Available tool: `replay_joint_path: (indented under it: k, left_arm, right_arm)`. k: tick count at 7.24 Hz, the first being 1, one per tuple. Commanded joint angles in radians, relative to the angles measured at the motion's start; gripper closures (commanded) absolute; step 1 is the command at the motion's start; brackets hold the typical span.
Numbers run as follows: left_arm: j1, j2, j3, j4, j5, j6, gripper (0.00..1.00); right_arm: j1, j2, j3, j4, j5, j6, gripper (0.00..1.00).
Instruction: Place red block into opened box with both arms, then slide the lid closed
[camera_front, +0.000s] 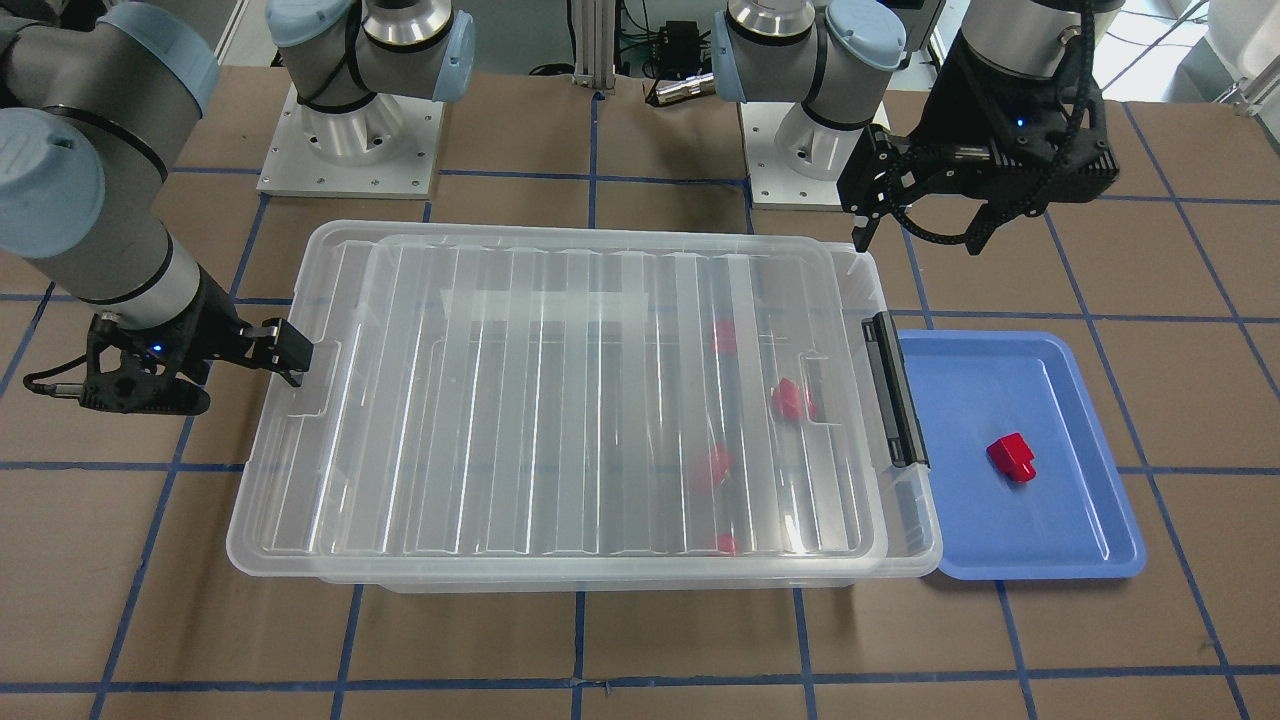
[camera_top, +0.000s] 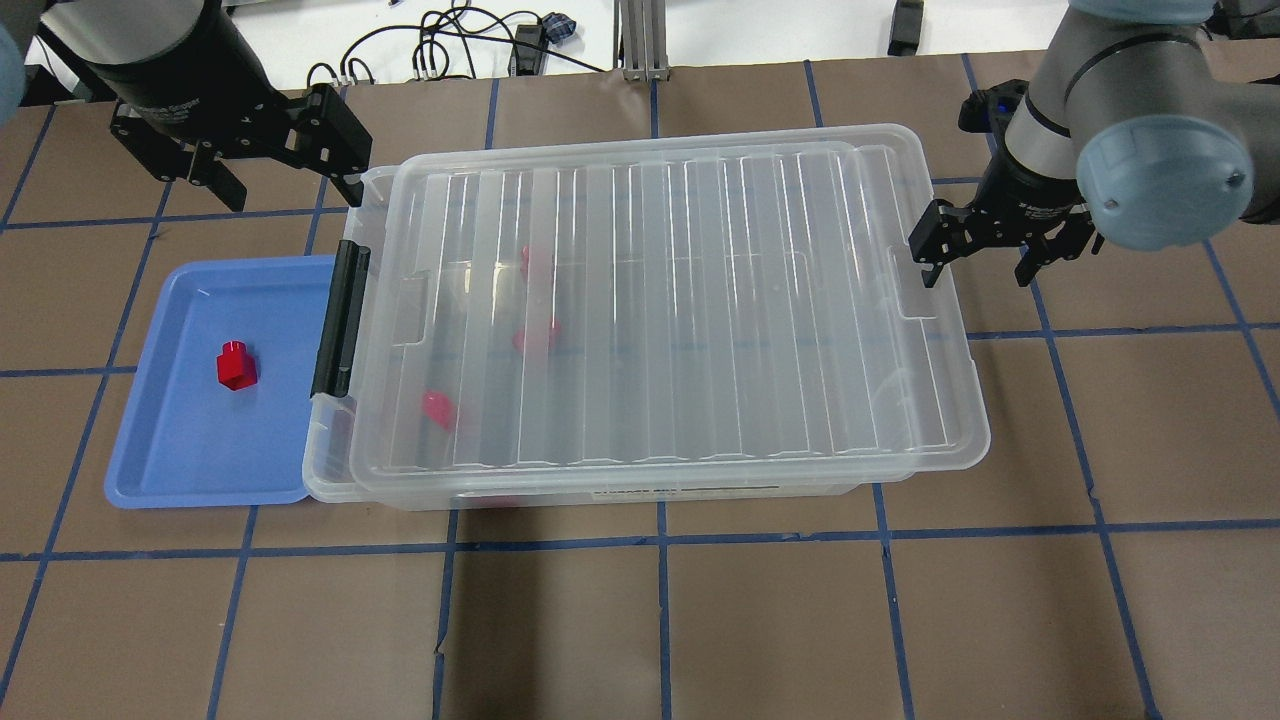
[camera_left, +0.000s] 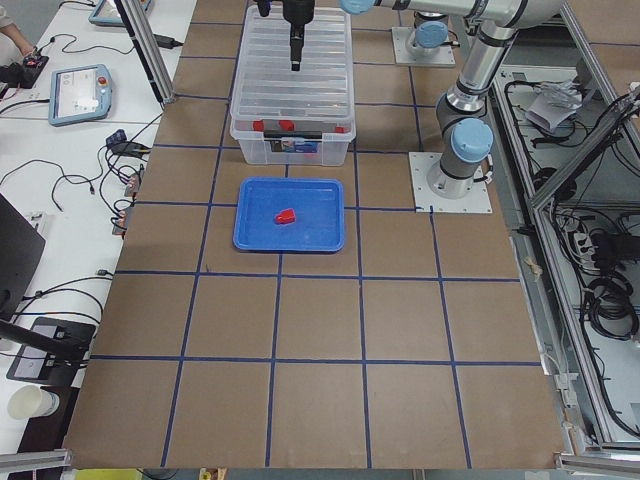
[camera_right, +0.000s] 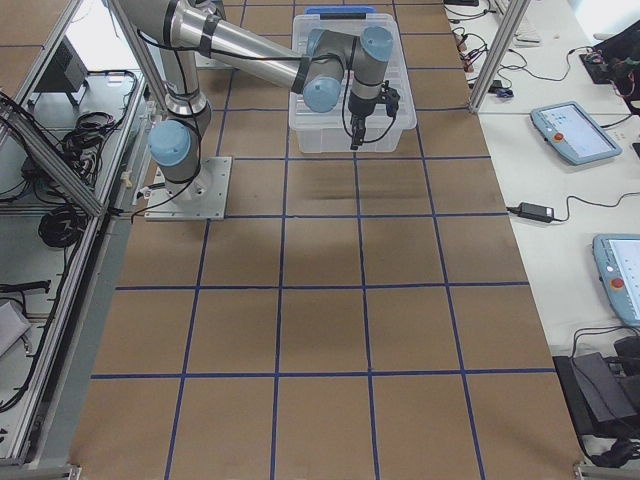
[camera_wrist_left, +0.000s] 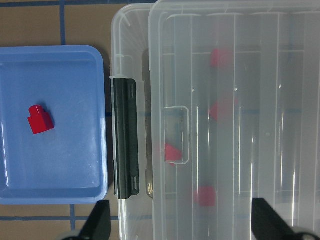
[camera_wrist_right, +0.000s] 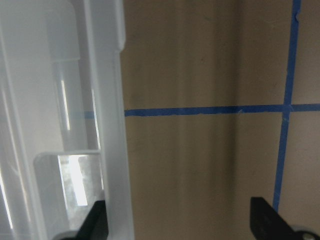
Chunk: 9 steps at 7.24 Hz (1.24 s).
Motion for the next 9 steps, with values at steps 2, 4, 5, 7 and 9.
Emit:
replay_joint_path:
  k: [2, 4, 5, 7, 9]
  left_arm:
    - [0.232, -0.013, 0.000, -0.001, -0.008, 0.099, 0.00]
    - [0.374, -0.081, -0.008, 0.033, -0.014, 0.134, 0.00]
    - [0.421, -0.136, -0.015, 0.097, -0.020, 0.132, 0.00]
    - [0.457, -0.191, -0.104, 0.111, -0.015, 0.134, 0.00]
    - [0.462, -0.252, -0.216, 0.360, -0.005, 0.149, 0.00]
  right_arm:
    - [-0.072, -0.001, -0.001, 0.000, -0.034, -0.092, 0.00]
    - [-0.128, -0.001, -0.010, 0.003, -0.035, -0.148, 0.00]
    - [-0.144, -0.001, -0.010, 0.002, -0.035, -0.154, 0.00]
    - [-0.167, -0.001, -0.010, 0.005, -0.044, -0.154, 0.00]
    - [-0.169, -0.001, -0.012, 0.000, -0.061, -0.195, 0.00]
